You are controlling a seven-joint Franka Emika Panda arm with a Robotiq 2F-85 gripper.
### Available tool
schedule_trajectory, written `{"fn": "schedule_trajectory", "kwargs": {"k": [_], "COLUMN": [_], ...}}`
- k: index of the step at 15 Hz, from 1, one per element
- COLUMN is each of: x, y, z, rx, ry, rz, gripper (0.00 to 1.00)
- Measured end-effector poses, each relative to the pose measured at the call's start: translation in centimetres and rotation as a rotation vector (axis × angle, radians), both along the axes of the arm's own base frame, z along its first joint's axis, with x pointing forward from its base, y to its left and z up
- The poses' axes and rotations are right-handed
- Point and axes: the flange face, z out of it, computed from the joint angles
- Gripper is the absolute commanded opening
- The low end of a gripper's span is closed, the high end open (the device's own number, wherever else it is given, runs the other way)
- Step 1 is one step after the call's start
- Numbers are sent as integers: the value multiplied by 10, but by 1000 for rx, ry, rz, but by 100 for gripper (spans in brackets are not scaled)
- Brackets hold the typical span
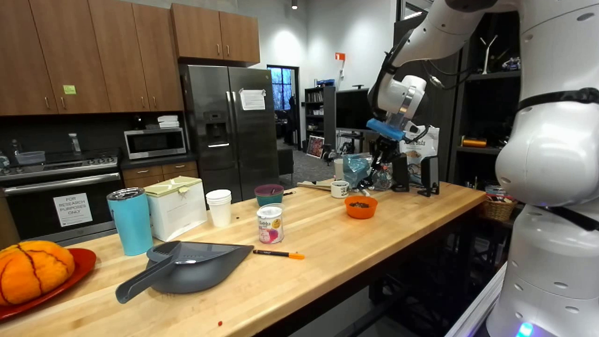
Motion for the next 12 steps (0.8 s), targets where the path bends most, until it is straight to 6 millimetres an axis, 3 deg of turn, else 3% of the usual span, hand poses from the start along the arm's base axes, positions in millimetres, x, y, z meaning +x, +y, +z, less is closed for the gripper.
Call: {"fn": "schedule_trajectory", "kwargs": {"k": [7, 12], "x": [-4, -3], "y": [38, 67], "z": [-19, -21], "rx": [-148, -202], "ry": [47, 82], "rz": [70, 97], "gripper": [6, 6]}}
